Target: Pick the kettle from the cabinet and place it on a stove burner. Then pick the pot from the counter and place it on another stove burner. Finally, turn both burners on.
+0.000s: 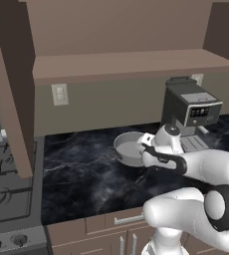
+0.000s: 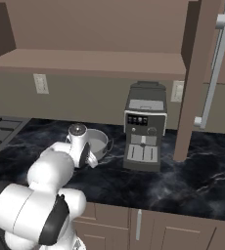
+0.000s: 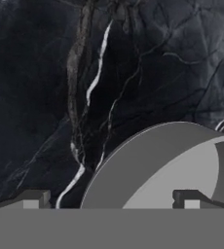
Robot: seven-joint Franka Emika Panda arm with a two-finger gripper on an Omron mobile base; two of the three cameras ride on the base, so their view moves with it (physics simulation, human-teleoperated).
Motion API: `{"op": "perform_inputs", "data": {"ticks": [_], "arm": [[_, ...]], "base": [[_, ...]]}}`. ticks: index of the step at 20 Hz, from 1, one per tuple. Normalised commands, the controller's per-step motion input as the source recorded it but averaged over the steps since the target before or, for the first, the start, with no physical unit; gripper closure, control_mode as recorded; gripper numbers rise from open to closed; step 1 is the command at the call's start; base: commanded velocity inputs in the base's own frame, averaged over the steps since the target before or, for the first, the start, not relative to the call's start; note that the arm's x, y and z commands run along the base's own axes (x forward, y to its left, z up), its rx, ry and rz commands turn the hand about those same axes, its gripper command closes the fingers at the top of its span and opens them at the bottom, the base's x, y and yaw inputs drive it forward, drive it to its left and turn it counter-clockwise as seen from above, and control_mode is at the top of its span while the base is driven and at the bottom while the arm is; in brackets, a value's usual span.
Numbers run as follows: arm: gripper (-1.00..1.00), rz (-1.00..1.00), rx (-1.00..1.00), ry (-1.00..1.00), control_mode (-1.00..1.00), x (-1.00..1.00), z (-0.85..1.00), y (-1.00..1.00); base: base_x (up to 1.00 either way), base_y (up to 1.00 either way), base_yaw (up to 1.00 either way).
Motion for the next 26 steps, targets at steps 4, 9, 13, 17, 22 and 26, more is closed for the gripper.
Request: {"op": "perform_inputs", "data": {"ticks": [4, 9, 13, 17, 22, 26], "arm": [[-1.0, 0.0, 0.0, 0.0, -1.0, 0.15, -0.16, 0.0], [-1.0, 0.0, 0.0, 0.0, -1.0, 0.22, -0.08, 0.0], [-1.0, 0.0, 0.0, 0.0, -1.0, 0.2, -0.04, 0.0], [-1.0, 0.0, -0.01, 0.03, -1.0, 0.17, -0.01, 0.0], [-1.0, 0.0, -0.01, 0.04, -1.0, 0.08, -0.09, 0.0], [1.0, 0.0, 0.0, 0.05, -1.0, 0.05, -0.17, 0.0]], "base": [[0.0, 0.0, 0.0], [0.0, 0.0, 0.0], [0.0, 0.0, 0.0], [0.0, 0.0, 0.0], [0.0, 0.0, 0.0], [0.0, 0.0, 0.0]]}}
